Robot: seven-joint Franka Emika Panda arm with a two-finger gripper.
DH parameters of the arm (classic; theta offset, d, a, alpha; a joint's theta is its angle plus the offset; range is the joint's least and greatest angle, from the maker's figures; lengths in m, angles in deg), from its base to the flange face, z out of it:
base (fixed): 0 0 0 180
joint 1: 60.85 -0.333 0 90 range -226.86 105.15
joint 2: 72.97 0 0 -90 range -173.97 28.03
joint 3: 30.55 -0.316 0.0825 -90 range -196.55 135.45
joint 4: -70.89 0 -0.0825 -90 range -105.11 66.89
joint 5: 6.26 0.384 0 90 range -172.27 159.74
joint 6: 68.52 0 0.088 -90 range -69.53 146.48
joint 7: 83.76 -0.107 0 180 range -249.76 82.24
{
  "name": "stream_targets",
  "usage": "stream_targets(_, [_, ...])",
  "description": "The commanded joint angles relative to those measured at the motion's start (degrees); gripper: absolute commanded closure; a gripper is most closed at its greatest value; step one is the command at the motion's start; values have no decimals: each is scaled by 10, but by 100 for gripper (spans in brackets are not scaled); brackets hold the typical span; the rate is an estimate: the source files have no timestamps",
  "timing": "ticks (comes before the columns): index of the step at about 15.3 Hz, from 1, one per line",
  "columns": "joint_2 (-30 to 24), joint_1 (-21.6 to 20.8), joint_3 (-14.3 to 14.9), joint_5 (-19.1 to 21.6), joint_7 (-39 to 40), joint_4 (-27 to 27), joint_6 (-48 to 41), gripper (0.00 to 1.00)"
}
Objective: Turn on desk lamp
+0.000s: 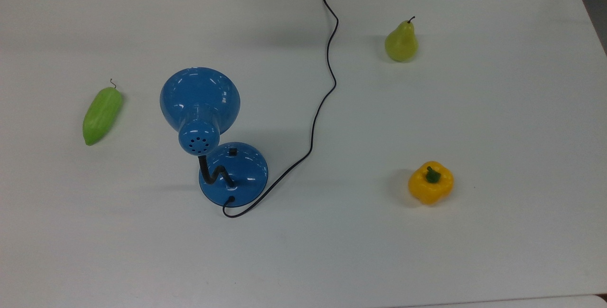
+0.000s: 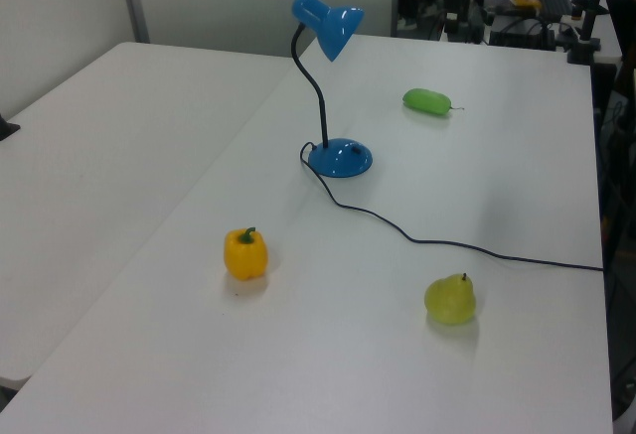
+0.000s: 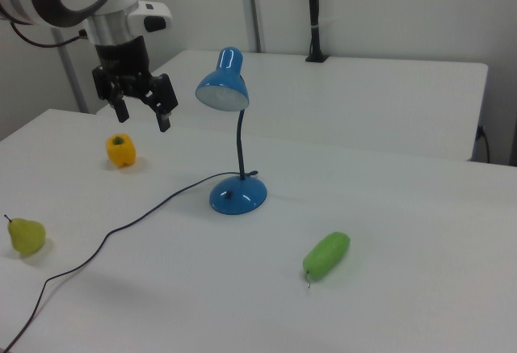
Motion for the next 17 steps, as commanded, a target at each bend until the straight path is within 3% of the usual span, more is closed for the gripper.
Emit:
stream_targets(1, [-4,-13,11,7,-8,-9,16,0])
stream_targets(14, [-3,-13,11,2,-2,-10,18,0])
stream_targets(17, [-3,-13,11,0,-1,-10,19,7])
